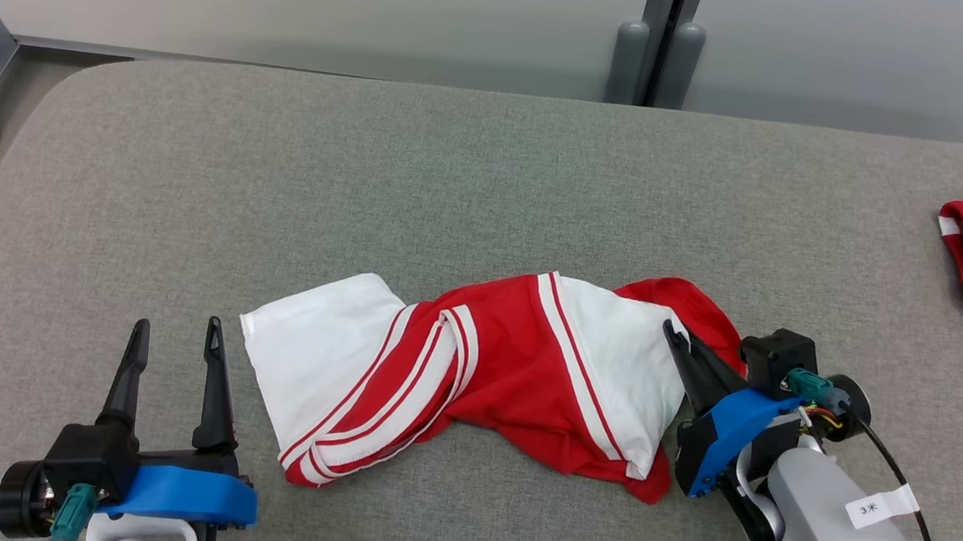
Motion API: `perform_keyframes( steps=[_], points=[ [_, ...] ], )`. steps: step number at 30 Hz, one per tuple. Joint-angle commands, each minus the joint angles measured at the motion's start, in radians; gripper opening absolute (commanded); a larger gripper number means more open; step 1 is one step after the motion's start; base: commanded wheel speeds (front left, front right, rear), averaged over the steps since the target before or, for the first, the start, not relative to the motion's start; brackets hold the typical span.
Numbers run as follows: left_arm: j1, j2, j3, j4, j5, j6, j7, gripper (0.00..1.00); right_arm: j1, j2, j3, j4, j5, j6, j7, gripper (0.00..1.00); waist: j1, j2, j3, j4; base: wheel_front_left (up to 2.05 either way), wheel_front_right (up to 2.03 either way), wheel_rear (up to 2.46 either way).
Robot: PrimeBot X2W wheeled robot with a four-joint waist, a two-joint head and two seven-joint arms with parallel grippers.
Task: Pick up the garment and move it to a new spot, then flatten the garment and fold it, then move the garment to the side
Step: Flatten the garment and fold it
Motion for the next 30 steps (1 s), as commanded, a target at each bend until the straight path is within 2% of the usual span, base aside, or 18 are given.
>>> perform_keyframes(
  steps=[1,4,8,13,18,23,24,25,26,30],
  points=[
    [0.01,-0.001,0.004,0.001,0.005,0.005,-0.004,1.0,0.015,-0.005,0.012,-0.034,0.003,0.001,-0.008,0.0,-0.0001,-0.0001,-0.014,-0.009,0.0,0.0,0.0],
    [0.013,-0.001,0.008,0.0,0.005,0.006,-0.004,1.0,0.049,-0.001,0.019,-0.156,0.009,0.001,-0.009,0.0,-0.0001,-0.0001,-0.032,-0.017,0.0,0.0,0.0],
    [0.019,0.0,0.012,0.002,0.007,0.002,-0.004,1.0,0.13,0.013,0.084,-0.354,0.022,0.001,-0.009,0.0,-0.0001,-0.0001,-0.052,-0.02,0.0,0.0,0.0],
    [0.026,-0.001,0.012,-0.002,0.006,0.0,-0.004,1.0,0.221,0.039,0.265,-0.528,0.068,0.001,-0.009,0.0,-0.0001,-0.0001,-0.066,-0.009,0.0,0.0,0.0],
    [0.033,-0.001,0.016,-0.007,0.011,-0.002,-0.004,1.0,0.265,0.056,0.451,-0.609,0.145,0.001,0.028,0.0,-0.0001,-0.0001,-0.068,0.009,0.0,0.0,0.0],
    [0.035,-0.001,0.025,-0.001,0.014,-0.006,-0.004,1.0,0.255,0.068,0.596,-0.593,0.237,0.001,0.066,0.0,-0.0001,-0.0001,-0.073,0.021,0.0,0.0,0.0],
    [0.036,-0.001,0.028,0.0,0.015,-0.008,-0.004,1.0,0.243,0.068,0.618,-0.591,0.249,0.001,0.066,0.43,-0.0001,-0.0001,-0.075,0.021,0.0,0.0,0.0],
    [0.038,-0.001,0.029,0.001,0.016,-0.007,-0.004,1.0,0.234,0.065,0.637,-0.586,0.265,0.001,0.064,0.74,-0.0001,-0.0001,-0.078,0.022,0.0,0.0,0.0],
    [0.04,-0.001,0.031,0.001,0.016,-0.007,-0.004,1.0,0.228,0.057,0.642,-0.579,0.276,0.001,0.057,1.0,-0.0001,-0.0001,-0.081,0.021,0.0,0.0,0.0],
    [0.055,-0.001,0.046,0.001,0.017,-0.007,-0.004,1.0,0.199,0.018,0.591,-0.569,0.266,0.001,0.023,1.0,-0.0001,-0.0001,-0.093,0.006,0.0,0.0,0.0]
  ],
)
